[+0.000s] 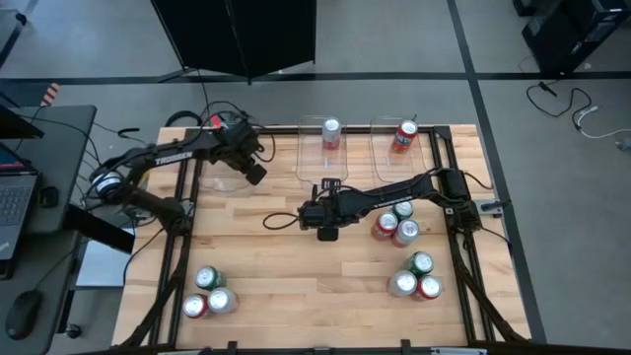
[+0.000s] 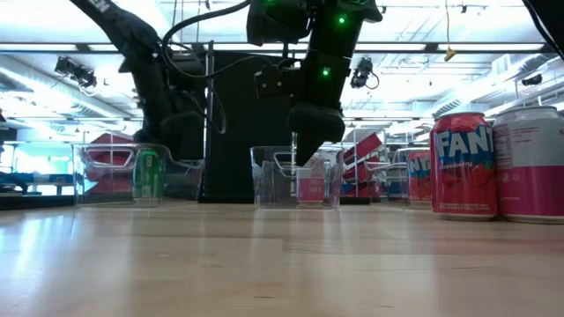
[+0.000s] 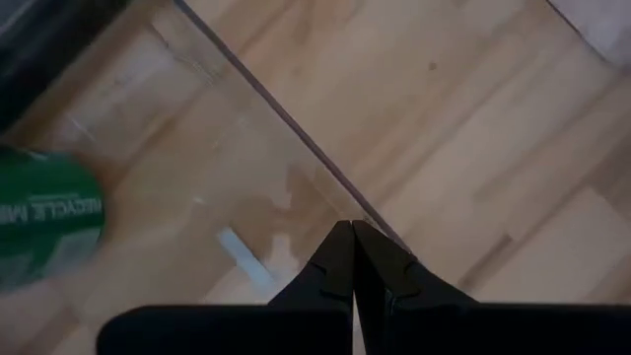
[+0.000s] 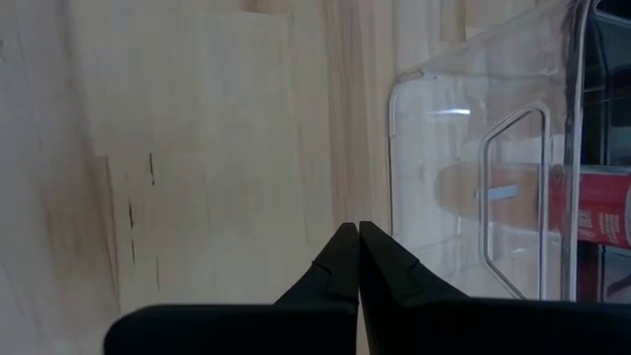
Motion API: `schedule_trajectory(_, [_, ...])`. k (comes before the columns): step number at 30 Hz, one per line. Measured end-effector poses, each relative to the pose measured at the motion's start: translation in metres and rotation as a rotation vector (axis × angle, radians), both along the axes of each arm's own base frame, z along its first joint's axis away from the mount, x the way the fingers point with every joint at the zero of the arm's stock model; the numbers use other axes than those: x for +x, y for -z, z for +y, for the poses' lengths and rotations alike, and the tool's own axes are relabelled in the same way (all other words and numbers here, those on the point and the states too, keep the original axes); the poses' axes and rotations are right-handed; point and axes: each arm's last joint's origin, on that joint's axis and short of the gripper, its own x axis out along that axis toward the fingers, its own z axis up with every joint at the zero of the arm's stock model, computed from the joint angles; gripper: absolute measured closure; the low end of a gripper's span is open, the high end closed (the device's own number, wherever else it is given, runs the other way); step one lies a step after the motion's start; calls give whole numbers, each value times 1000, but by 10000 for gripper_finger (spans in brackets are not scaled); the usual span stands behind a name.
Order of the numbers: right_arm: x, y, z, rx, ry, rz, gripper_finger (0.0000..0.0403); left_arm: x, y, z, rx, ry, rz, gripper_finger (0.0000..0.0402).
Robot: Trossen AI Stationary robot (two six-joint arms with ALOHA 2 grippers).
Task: Sort soda cans
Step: Adjust the left transparent bin, then put the red soda can into the right transparent bin
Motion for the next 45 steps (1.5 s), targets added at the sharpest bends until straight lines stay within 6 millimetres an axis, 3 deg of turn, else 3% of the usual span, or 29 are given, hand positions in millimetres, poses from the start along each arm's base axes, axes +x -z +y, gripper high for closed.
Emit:
schedule_trajectory(9, [0, 0, 1, 0, -2, -1, 403, 2, 1, 19, 72, 8, -78, 400])
schedule_trajectory(16, [0, 0, 2, 1, 1, -4, 403, 3, -1, 22, 98, 24, -98, 400])
schedule_trajectory(23, [0, 0, 6, 2, -7, -4, 403, 5, -1, 18, 53, 79, -116, 400])
schedule_trajectory(32, [0, 0, 6, 2, -5, -7, 403, 21, -1, -2, 65, 200, -109, 400])
schedule_trajectory(39, [0, 0, 7, 7, 8, -15, 403, 22, -2, -1, 133, 184, -69, 400])
schedule_trajectory(45, [0, 0, 9, 6, 1, -13, 403, 16, -22, -8, 169, 202, -101, 400])
